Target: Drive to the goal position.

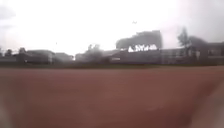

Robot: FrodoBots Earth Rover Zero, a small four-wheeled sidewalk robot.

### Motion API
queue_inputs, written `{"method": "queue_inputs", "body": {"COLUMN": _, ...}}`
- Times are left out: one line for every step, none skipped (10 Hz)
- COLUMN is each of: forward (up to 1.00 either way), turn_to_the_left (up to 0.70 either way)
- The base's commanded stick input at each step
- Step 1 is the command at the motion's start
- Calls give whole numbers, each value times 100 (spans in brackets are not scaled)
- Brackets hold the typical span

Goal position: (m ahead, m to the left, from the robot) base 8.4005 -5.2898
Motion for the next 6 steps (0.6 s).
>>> {"method": "queue_inputs", "body": {"forward": 50, "turn_to_the_left": 0}}
{"method": "queue_inputs", "body": {"forward": 50, "turn_to_the_left": 0}}
{"method": "queue_inputs", "body": {"forward": 50, "turn_to_the_left": 0}}
{"method": "queue_inputs", "body": {"forward": 50, "turn_to_the_left": 0}}
{"method": "queue_inputs", "body": {"forward": 50, "turn_to_the_left": 0}}
{"method": "queue_inputs", "body": {"forward": 50, "turn_to_the_left": 0}}
